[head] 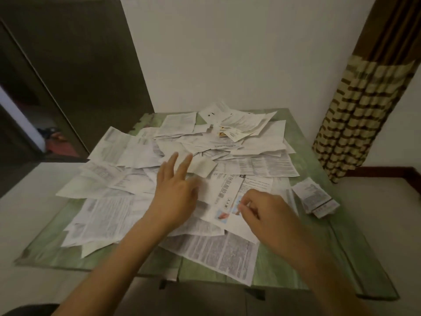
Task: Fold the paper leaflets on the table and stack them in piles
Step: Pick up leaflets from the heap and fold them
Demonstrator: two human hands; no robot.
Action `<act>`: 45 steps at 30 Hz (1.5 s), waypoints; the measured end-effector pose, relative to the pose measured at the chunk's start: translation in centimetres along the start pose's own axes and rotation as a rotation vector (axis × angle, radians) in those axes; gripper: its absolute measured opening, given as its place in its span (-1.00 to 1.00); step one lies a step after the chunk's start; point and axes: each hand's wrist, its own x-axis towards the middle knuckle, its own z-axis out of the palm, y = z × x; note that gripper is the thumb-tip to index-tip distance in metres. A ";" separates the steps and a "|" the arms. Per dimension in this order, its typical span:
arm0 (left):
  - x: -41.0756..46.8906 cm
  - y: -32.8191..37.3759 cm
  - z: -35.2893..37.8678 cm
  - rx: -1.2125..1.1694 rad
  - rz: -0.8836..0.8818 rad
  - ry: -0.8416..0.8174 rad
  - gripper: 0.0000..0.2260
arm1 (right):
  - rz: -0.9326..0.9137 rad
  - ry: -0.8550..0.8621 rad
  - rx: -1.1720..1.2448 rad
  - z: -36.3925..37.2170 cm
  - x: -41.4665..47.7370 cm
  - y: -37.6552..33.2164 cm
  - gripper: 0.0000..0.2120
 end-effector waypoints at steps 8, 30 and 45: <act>1.3 0.6 -0.5 -0.235 0.052 0.183 -0.71 | -0.045 0.087 0.021 0.0 1.0 -0.6 -0.85; -7.7 4.3 -4.4 -1.308 -0.362 0.029 -0.54 | 0.226 0.090 0.787 0.7 -4.1 -5.9 -0.73; -13.1 4.1 -4.5 -1.674 -0.699 0.099 -0.93 | 0.417 -0.020 0.856 1.5 -6.1 -10.4 -0.78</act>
